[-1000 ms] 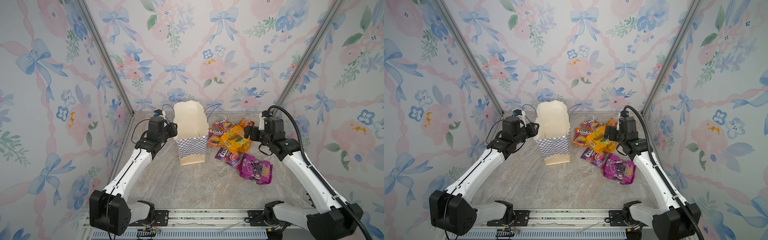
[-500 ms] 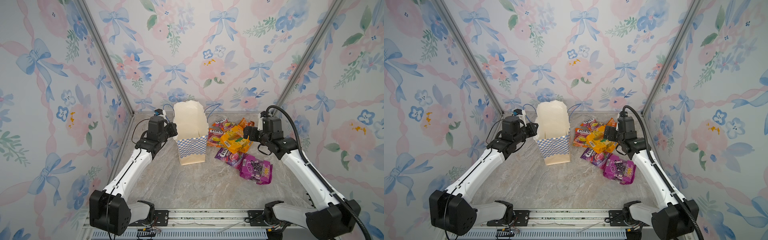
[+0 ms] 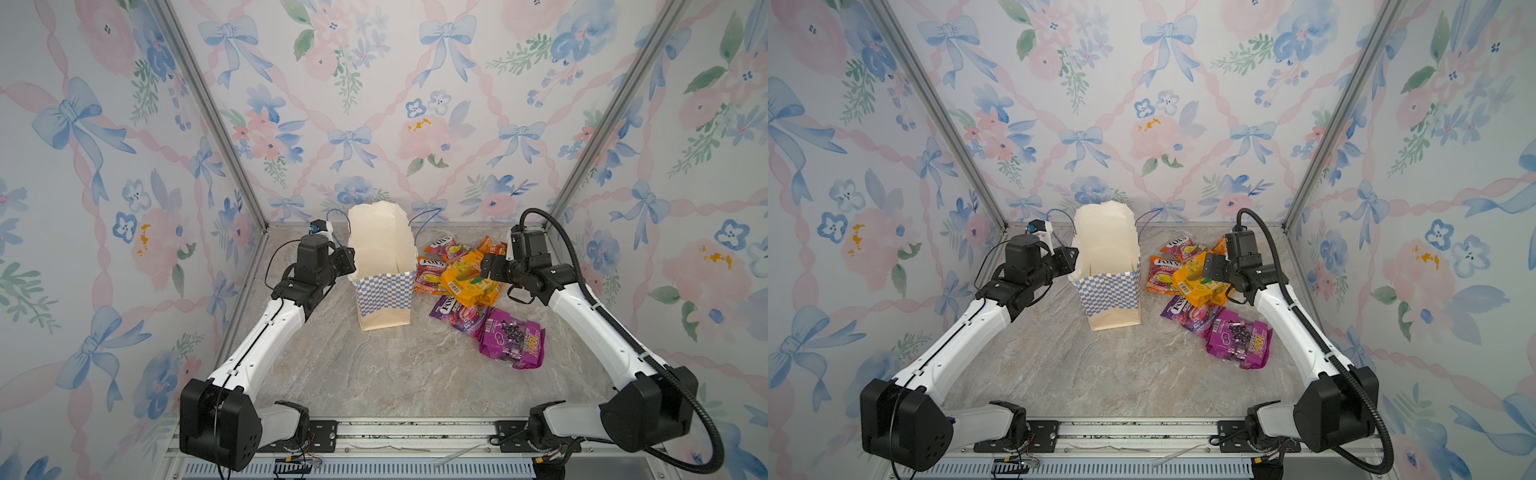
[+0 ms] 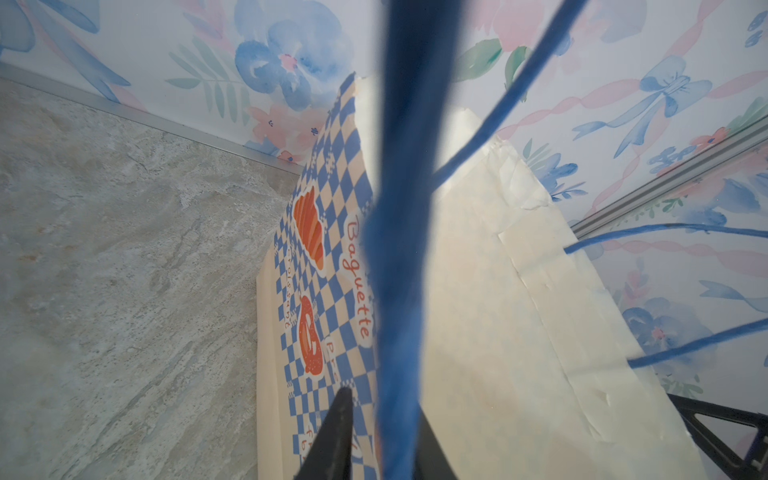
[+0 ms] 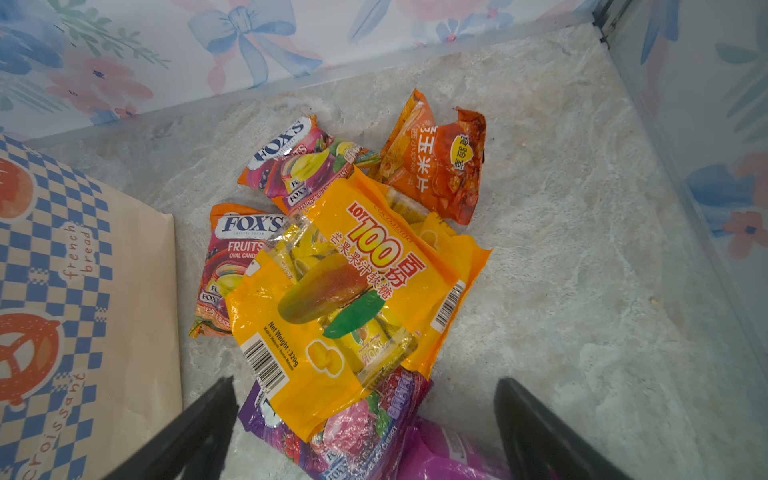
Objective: Place the snacks into the paper bag
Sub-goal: 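Lower the right gripper onto the yellow '100' gummy bag and close it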
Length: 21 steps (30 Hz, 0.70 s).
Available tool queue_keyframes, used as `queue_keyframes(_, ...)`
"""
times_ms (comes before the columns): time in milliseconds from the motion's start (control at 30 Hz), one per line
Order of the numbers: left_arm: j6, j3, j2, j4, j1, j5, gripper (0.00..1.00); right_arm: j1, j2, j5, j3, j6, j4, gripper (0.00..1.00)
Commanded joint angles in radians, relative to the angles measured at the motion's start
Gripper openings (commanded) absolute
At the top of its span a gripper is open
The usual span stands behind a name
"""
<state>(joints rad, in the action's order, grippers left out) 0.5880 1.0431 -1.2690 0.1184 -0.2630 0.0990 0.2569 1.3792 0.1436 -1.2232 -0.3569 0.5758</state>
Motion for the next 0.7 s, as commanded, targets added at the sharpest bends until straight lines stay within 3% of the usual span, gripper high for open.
queue_keyframes(0,-0.005,-0.014,0.002,-0.022,-0.007,0.027,0.23,-0.008,0.030,0.004,-0.038,-0.043,0.060,0.97)
queue_keyframes(333,-0.004,-0.022,0.014,-0.020,-0.007,0.014,0.23,-0.054,0.030,-0.035,-0.023,-0.082,0.055,0.96)
queue_keyframes(600,0.004,-0.023,0.008,-0.025,-0.002,0.033,0.01,-0.079,0.021,-0.048,0.003,-0.109,0.052,0.96)
queue_keyframes(667,0.003,-0.028,0.012,-0.035,-0.002,0.040,0.00,-0.084,0.021,-0.057,0.012,-0.117,0.045,0.97)
